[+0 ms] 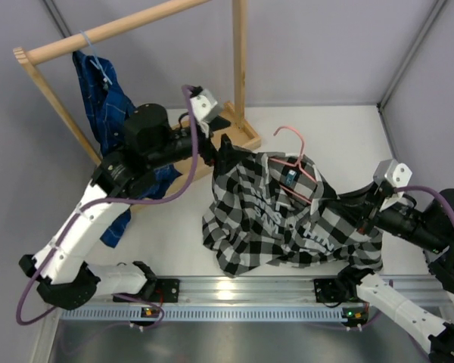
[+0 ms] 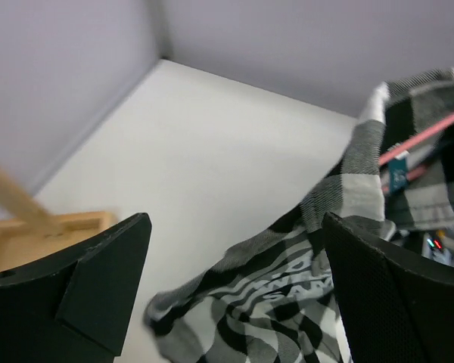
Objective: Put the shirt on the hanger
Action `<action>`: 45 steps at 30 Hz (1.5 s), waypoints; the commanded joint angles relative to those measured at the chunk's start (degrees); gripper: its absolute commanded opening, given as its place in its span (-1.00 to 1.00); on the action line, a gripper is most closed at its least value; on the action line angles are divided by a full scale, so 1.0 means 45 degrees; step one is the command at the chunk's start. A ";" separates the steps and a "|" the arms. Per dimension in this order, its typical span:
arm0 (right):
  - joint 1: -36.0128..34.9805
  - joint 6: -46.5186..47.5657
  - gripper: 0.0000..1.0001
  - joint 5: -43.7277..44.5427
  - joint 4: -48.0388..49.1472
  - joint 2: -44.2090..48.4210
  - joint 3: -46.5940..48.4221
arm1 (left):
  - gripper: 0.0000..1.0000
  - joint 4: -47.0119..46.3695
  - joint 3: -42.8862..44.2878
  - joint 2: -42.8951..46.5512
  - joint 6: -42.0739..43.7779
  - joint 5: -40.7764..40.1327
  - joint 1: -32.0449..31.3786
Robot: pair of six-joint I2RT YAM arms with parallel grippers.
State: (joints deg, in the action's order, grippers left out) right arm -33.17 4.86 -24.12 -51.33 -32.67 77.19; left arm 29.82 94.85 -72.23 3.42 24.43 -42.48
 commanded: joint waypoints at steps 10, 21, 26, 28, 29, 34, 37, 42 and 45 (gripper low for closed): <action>-0.0149 -0.1725 -1.00 0.3836 0.5952 -0.2367 0.1104 | 0.96 -0.0983 -0.4899 0.7743 -0.3394 -0.5586 0.0026; -0.0110 -0.2369 -1.00 0.2646 0.8809 -0.7893 0.7231 | 0.96 0.0637 -1.0509 1.2827 -0.2812 -0.3023 0.0026; -0.0129 -0.2973 -1.00 0.2060 0.9626 -0.9147 0.8123 | 0.96 0.0443 -1.1134 1.3296 -0.3181 -0.4820 0.0026; -0.0129 -0.3286 -1.00 0.1593 1.1011 -0.8953 0.6467 | 0.96 0.0482 -1.1253 1.3296 -0.3260 -0.5153 0.0104; -0.0110 -0.3655 -1.00 0.1281 1.1616 -0.8662 0.5648 | 0.96 0.0482 -1.1389 1.3296 -0.3299 -0.5290 0.0123; -0.0110 -0.4439 -1.00 0.1005 1.5070 -0.8015 0.0432 | 0.96 0.0463 -1.1488 1.3374 -0.3358 -0.5057 0.0162; -0.0129 -0.5083 -1.00 0.1043 1.6267 -0.8325 -0.1155 | 0.96 0.0482 -1.1526 1.3414 -0.3358 -0.5017 0.0162; -0.0188 -0.5885 -1.00 0.1004 1.6661 -1.0102 -0.0517 | 0.96 0.0463 -1.1527 1.3355 -0.3358 -0.5037 0.0337; -0.0441 -0.5867 -1.00 0.1413 1.6214 -1.0884 0.0906 | 0.96 0.0482 -1.1507 1.3394 -0.3416 -0.5193 0.0824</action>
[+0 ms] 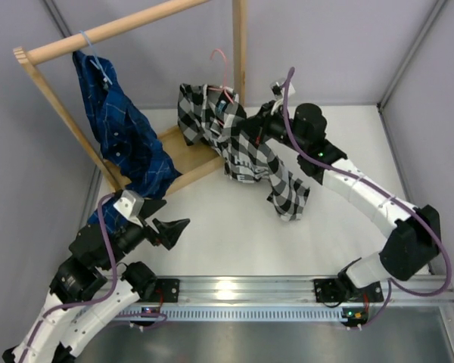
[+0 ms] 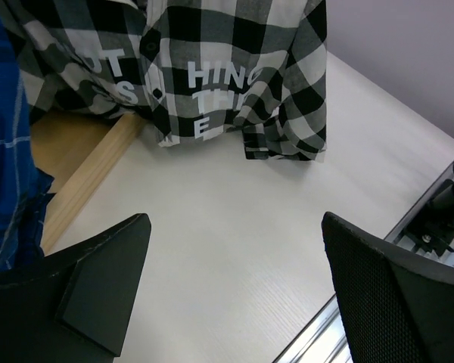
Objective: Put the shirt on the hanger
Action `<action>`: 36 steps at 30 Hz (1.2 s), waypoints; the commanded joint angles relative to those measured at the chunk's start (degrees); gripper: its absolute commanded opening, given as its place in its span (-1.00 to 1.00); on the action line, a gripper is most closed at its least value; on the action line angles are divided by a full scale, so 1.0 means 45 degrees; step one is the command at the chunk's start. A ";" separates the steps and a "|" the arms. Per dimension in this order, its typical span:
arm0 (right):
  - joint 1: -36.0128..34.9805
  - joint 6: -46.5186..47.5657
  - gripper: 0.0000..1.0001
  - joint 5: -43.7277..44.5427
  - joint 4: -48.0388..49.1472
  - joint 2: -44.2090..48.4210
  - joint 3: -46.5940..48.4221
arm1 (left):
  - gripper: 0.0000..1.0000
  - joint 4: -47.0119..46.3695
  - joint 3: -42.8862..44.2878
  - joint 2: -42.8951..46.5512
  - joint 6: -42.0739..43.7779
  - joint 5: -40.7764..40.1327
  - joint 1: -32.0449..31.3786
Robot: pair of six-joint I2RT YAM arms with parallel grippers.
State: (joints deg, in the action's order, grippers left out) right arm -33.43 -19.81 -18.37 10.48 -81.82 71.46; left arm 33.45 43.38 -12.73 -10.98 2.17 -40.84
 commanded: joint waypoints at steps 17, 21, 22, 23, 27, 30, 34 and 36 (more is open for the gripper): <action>-0.1263 0.1317 -1.00 0.1779 -0.2308 -0.5383 1.2038 | 0.96 -0.0344 -0.0147 0.0407 -0.0255 -0.0209 0.3548; -0.1204 0.1141 -1.00 0.1504 -0.3092 -0.6543 1.3046 | 0.96 -0.0325 -0.0166 0.0583 -0.0274 -0.0346 0.3548; -0.1185 0.1103 -1.00 0.1601 -0.2994 -0.6621 1.2987 | 0.96 -0.0324 -0.0166 0.0661 -0.0293 -0.0347 0.3567; -0.1165 0.1064 -1.00 0.1660 -0.2780 -0.6777 1.2987 | 0.96 -0.0324 -0.0166 0.0700 -0.0274 -0.0347 0.3568; -0.0463 -0.0127 -1.00 0.1349 -0.2661 -0.7540 1.3378 | 0.96 -0.0324 -0.0147 0.0818 -0.0372 -0.1010 0.3743; -0.0462 0.0164 -1.00 0.1387 -0.2758 -0.7462 1.2871 | 0.96 -0.0169 -0.0069 0.0915 -0.0528 -0.1653 0.4074; -0.0423 0.0242 -0.70 0.1038 -0.2894 -0.7015 1.2421 | 0.96 -0.0051 -0.0030 0.1227 -0.0704 -0.2514 0.4933; -0.0423 0.0282 0.55 0.0841 -0.2915 -0.6469 1.1681 | 0.96 -0.0012 -0.0010 0.1364 -0.0723 -0.2650 0.5519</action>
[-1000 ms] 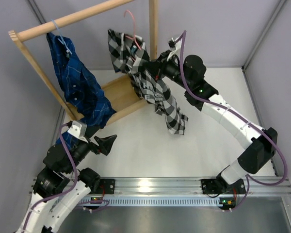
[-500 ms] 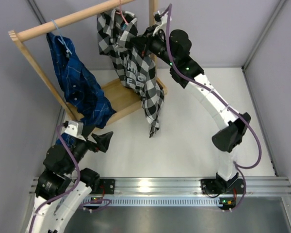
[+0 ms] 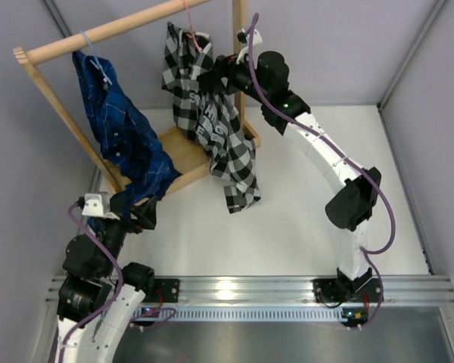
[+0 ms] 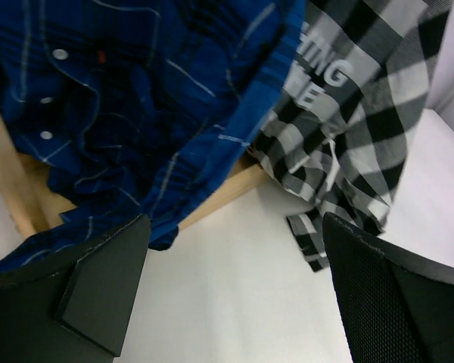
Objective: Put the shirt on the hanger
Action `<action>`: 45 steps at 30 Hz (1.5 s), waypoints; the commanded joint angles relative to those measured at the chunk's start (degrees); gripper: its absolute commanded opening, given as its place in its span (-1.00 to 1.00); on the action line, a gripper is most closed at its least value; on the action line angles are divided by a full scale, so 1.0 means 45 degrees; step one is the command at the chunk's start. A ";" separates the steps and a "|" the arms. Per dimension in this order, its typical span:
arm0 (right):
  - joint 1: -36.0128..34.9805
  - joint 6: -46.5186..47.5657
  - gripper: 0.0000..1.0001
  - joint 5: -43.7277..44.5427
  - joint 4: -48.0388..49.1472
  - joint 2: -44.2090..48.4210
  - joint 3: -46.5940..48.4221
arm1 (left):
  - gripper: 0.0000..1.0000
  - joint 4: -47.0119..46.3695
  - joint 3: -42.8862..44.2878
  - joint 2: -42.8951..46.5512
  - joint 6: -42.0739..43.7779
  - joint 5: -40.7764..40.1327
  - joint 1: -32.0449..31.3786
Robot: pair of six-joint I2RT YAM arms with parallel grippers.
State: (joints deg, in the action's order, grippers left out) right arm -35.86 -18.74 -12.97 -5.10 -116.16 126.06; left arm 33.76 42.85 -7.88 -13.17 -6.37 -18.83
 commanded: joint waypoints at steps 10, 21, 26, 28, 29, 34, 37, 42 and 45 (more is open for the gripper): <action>0.0097 0.1449 0.99 0.4039 -0.1499 1.0757 -1.0231 | 0.96 0.0388 0.0126 0.0676 -0.0511 -0.3209 0.1450; 0.0117 0.2038 0.99 1.0828 -0.6870 1.9931 -1.6686 | 0.96 0.0135 -0.0032 -0.0198 0.0113 -0.3449 0.1430; 0.0117 0.2036 0.99 1.1924 -0.9059 2.0930 -1.6003 | 0.96 0.0467 0.0418 -0.0612 0.0835 -0.1461 0.1430; 0.0117 0.1920 0.99 1.2218 -0.9372 2.1182 -1.5924 | 0.96 0.0797 0.0691 -0.0573 0.0953 -0.1163 0.1430; 0.0117 0.1880 0.99 1.2199 -0.9374 2.1339 -1.5904 | 0.96 0.0876 0.0770 -0.0573 0.1050 -0.1124 0.1430; 0.0117 0.2368 0.99 1.1535 -0.9295 2.1945 -1.5865 | 0.96 0.0896 0.0849 -0.0105 0.1149 -0.1123 0.1430; 0.0117 0.2349 0.99 1.1496 -0.9296 2.2024 -1.5865 | 0.96 0.0877 0.0829 0.0090 0.1071 -0.0987 0.1430; 0.0117 0.2348 0.99 1.1535 -0.9296 2.2102 -1.5865 | 0.96 0.0897 0.0791 0.0169 0.0954 -0.0772 0.1430; 0.0117 0.2251 0.99 1.1593 -0.9276 2.2024 -1.5904 | 0.96 0.0877 0.0596 0.0208 0.0837 -0.0674 0.1430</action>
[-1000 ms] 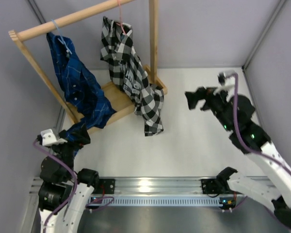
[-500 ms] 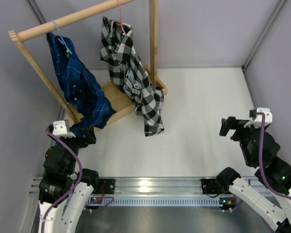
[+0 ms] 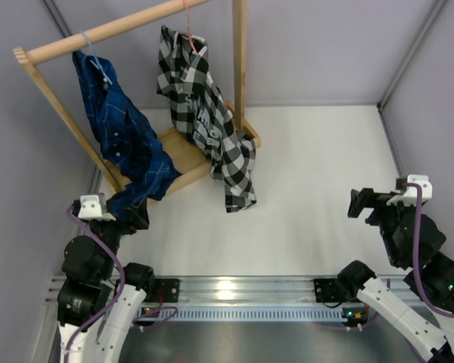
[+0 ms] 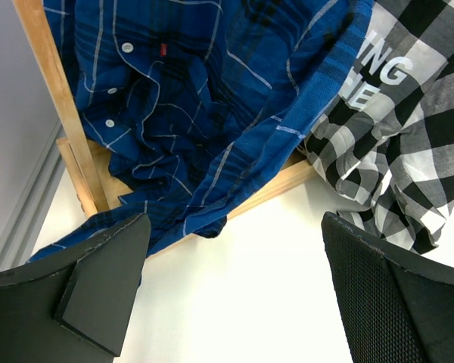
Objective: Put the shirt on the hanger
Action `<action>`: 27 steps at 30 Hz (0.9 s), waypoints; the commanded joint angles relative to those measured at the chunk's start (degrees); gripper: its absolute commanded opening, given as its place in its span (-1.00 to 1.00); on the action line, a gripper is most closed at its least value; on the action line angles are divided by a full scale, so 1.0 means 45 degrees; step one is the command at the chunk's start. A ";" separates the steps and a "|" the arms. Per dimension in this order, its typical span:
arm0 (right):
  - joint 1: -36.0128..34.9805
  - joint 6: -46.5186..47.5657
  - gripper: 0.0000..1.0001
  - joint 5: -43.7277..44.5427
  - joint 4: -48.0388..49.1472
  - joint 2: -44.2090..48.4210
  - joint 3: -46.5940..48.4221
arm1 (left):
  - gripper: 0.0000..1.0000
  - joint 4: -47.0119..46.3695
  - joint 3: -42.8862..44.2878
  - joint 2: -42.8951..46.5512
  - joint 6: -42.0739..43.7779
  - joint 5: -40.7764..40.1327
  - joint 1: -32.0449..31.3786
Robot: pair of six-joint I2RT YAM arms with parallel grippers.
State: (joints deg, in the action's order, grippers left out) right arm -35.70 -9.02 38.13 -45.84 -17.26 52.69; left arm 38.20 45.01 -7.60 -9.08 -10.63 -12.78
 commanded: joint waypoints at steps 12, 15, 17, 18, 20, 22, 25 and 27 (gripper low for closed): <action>0.0083 -0.0281 0.99 0.0160 0.0090 -0.0325 0.0051 | 0.96 -0.0148 -0.0257 0.0243 -0.0248 0.0214 0.0085; 0.0083 -0.0477 0.99 0.0024 0.0246 -0.0325 -0.0262 | 0.96 -0.0167 -0.0335 0.0379 -0.0189 0.0351 0.0085; 0.0083 -0.0497 0.99 -0.0094 0.0324 -0.0345 -0.0360 | 0.96 -0.0207 -0.0355 0.0457 -0.0169 0.0371 0.0085; 0.0083 -0.0477 0.99 -0.0152 0.0344 -0.0403 -0.0380 | 0.96 -0.0207 -0.0355 0.0457 -0.0169 0.0371 0.0085; 0.0082 -0.0419 0.99 -0.0231 0.0325 -0.0481 -0.0322 | 0.96 -0.0187 -0.0355 0.0496 -0.0169 0.0351 0.0085; 0.0083 -0.0379 0.99 -0.0309 0.0344 -0.0501 -0.0282 | 0.96 -0.0187 -0.0413 0.0613 -0.0150 0.0371 0.0085; 0.0083 -0.0379 0.99 -0.0446 0.0344 -0.0501 -0.0302 | 0.96 -0.0226 -0.0511 0.0692 -0.0150 0.0449 0.0085; 0.0083 -0.0321 0.99 -0.0620 0.0344 -0.0559 -0.0282 | 0.96 -0.0226 -0.0511 0.0692 -0.0150 0.0468 0.0085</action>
